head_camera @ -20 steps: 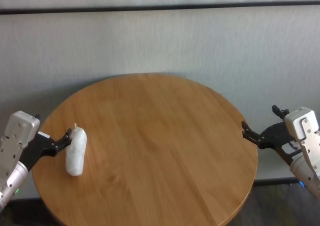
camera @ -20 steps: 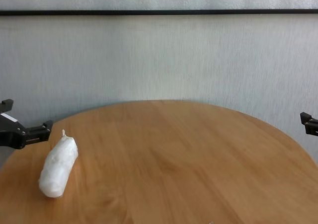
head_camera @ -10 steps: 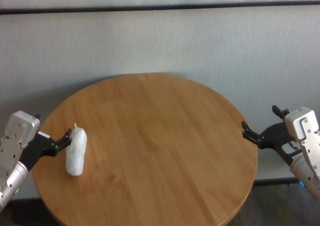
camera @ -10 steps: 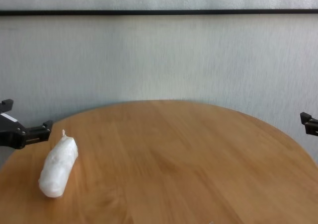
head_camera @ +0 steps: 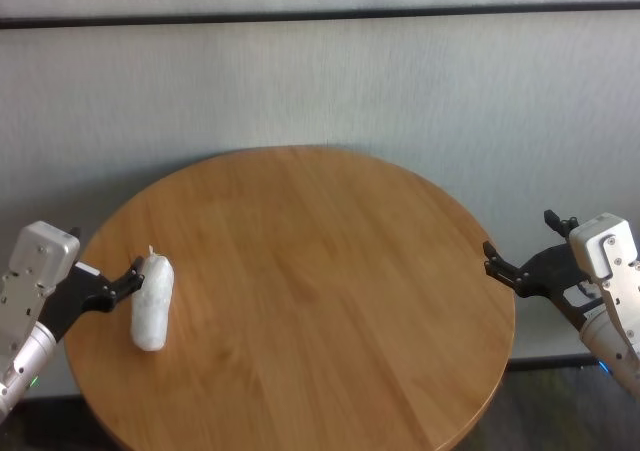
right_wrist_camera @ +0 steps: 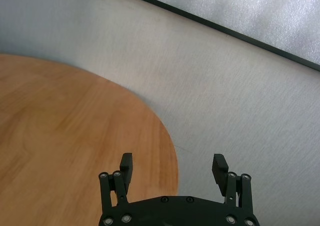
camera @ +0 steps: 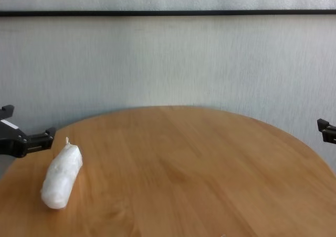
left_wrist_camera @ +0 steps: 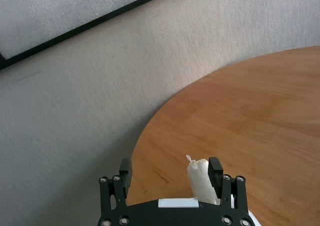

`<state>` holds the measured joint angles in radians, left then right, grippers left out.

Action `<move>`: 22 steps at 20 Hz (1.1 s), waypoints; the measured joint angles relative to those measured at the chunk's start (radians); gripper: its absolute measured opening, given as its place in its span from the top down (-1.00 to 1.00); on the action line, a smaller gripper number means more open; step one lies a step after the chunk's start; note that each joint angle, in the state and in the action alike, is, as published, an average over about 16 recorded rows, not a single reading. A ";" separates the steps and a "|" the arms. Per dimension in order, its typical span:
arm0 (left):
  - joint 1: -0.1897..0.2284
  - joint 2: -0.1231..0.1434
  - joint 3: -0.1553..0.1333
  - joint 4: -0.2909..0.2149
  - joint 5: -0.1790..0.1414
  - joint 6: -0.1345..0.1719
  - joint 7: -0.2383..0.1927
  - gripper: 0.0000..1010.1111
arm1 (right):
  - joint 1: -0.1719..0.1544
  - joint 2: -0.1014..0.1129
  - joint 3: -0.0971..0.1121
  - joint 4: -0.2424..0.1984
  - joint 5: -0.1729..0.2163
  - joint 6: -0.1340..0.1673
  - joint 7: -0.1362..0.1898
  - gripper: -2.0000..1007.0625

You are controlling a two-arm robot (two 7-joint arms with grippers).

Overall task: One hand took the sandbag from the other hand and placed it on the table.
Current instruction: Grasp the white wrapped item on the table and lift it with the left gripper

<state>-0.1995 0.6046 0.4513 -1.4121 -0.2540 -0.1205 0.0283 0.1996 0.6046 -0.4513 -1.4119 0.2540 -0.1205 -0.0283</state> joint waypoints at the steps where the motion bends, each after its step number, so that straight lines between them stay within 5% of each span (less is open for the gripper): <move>1: 0.000 0.000 0.000 0.000 0.000 0.000 0.000 -0.98 | 0.000 0.000 0.000 0.000 0.000 0.000 0.000 -0.99; 22: 0.000 0.000 0.000 0.000 0.000 0.000 0.000 -0.98 | 0.000 0.000 0.000 0.000 0.000 0.000 0.000 -0.99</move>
<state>-0.1993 0.6047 0.4512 -1.4122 -0.2539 -0.1206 0.0281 0.1996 0.6046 -0.4513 -1.4119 0.2540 -0.1205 -0.0283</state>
